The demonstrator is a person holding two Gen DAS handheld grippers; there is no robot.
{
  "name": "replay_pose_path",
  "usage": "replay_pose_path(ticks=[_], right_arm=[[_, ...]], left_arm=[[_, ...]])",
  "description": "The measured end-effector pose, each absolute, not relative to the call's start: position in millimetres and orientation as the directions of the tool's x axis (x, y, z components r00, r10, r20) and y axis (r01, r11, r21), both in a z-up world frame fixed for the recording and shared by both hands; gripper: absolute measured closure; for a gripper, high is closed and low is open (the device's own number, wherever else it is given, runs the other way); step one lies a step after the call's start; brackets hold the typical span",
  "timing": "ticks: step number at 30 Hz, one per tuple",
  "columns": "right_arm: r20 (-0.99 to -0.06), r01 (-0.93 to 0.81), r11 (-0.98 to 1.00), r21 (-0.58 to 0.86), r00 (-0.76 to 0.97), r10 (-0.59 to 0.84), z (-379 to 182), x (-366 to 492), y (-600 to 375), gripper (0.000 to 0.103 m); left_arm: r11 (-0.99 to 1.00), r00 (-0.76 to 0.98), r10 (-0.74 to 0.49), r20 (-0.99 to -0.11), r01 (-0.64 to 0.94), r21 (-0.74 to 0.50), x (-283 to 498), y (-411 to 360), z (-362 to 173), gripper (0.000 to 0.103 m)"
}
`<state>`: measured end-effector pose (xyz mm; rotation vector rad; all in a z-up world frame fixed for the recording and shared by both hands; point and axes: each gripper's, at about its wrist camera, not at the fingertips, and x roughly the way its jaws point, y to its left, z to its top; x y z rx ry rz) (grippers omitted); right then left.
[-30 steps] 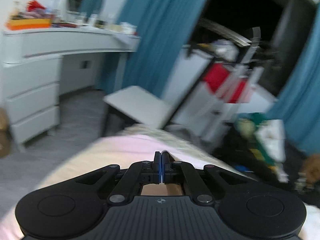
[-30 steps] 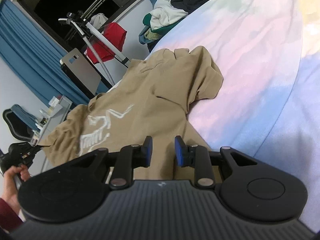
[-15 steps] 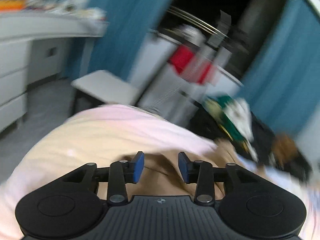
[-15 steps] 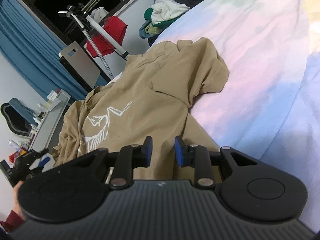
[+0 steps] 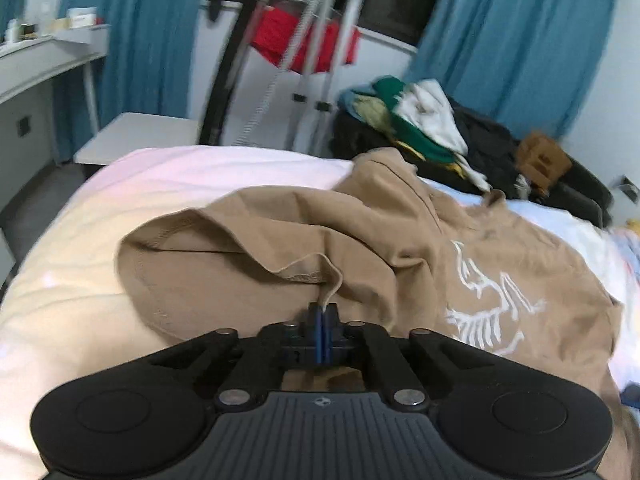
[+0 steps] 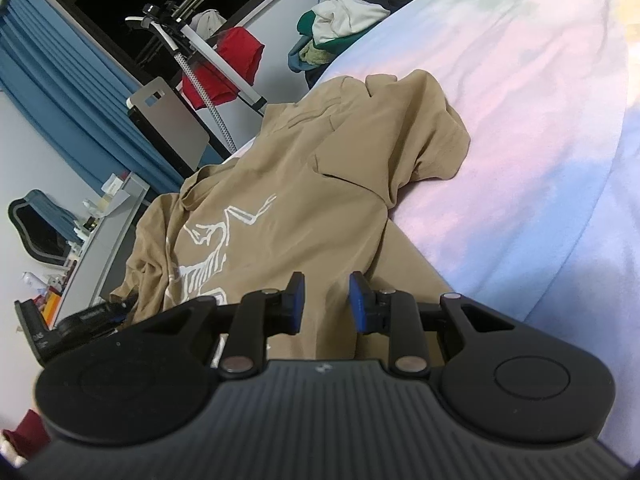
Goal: Fold clothes
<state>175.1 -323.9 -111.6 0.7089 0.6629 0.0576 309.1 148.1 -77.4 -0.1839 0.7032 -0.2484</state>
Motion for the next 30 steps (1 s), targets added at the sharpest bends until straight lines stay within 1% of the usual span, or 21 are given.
replay_pose_path(ticks=[3, 5, 7, 9, 12, 15, 16, 19, 22, 23, 24, 26, 28, 29, 30], right_arm=[[-0.550, 0.173, 0.769, 0.615, 0.793, 0.262, -113.2, 175.2, -324.1, 0.075], [-0.554, 0.176, 0.771, 0.612, 0.791, 0.259, -113.8, 174.8, -323.6, 0.075], [-0.555, 0.178, 0.774, 0.608, 0.792, 0.255, -113.6, 174.4, -323.6, 0.075], [-0.557, 0.181, 0.775, 0.605, 0.792, 0.250, -113.7, 173.6, -324.5, 0.075], [-0.560, 0.187, 0.778, 0.600, 0.793, 0.241, -113.7, 172.7, -325.2, 0.075], [-0.561, 0.188, 0.784, 0.591, 0.795, 0.232, -113.2, 172.1, -324.5, 0.075], [-0.561, 0.188, 0.787, 0.588, 0.796, 0.228, -112.8, 171.9, -324.5, 0.075], [-0.559, 0.190, 0.790, 0.582, 0.800, 0.220, -111.5, 171.7, -325.2, 0.075], [-0.543, 0.194, 0.774, 0.603, 0.810, 0.220, -110.2, 170.9, -330.4, 0.075], [-0.536, 0.196, 0.764, 0.614, 0.815, 0.222, -109.8, 170.6, -333.0, 0.075], [-0.528, 0.198, 0.755, 0.625, 0.819, 0.223, -109.3, 170.2, -335.5, 0.075], [-0.514, 0.201, 0.736, 0.647, 0.828, 0.225, -108.4, 169.4, -340.7, 0.075], [-0.498, 0.204, 0.716, 0.668, 0.837, 0.227, -107.6, 168.7, -345.8, 0.075], [-0.491, 0.205, 0.705, 0.678, 0.841, 0.228, -107.1, 168.3, -348.4, 0.075], [-0.483, 0.206, 0.695, 0.689, 0.845, 0.228, -106.7, 167.9, -351.0, 0.074]], left_arm=[[0.921, 0.781, -0.333, -0.529, 0.149, -0.360, 292.5, 162.2, -60.8, 0.102], [0.898, 0.802, -0.339, -0.492, 0.120, -0.424, 275.5, 176.4, -49.8, 0.102], [0.883, 0.819, -0.317, -0.477, 0.071, -0.464, 260.5, 190.4, -42.8, 0.102], [0.878, 0.829, -0.264, -0.494, -0.006, -0.478, 248.1, 205.3, -40.1, 0.102], [0.890, 0.809, -0.122, -0.574, -0.167, -0.424, 238.8, 225.4, -52.1, 0.102], [0.886, 0.737, -0.021, -0.676, -0.299, -0.354, 238.6, 240.1, -79.3, 0.102], [0.885, 0.718, 0.004, -0.696, -0.327, -0.332, 238.0, 243.0, -85.2, 0.102], [0.904, 0.732, 0.028, -0.681, -0.309, -0.295, 233.0, 237.3, -82.9, 0.102], [0.923, 0.744, 0.046, -0.667, -0.287, -0.256, 222.5, 230.1, -76.3, 0.098], [0.930, 0.746, 0.049, -0.664, -0.277, -0.242, 216.5, 226.3, -71.8, 0.091], [0.937, 0.746, 0.048, -0.664, -0.264, -0.229, 210.1, 221.2, -66.3, 0.079], [0.947, 0.751, 0.043, -0.659, -0.242, -0.213, 197.5, 209.4, -53.3, 0.068], [0.945, 0.768, 0.036, -0.639, -0.234, -0.227, 177.3, 197.6, -35.8, 0.060], [0.943, 0.776, 0.033, -0.630, -0.233, -0.238, 167.4, 190.5, -27.4, 0.052], [0.941, 0.783, 0.028, -0.622, -0.231, -0.248, 157.7, 183.2, -19.7, 0.048]])
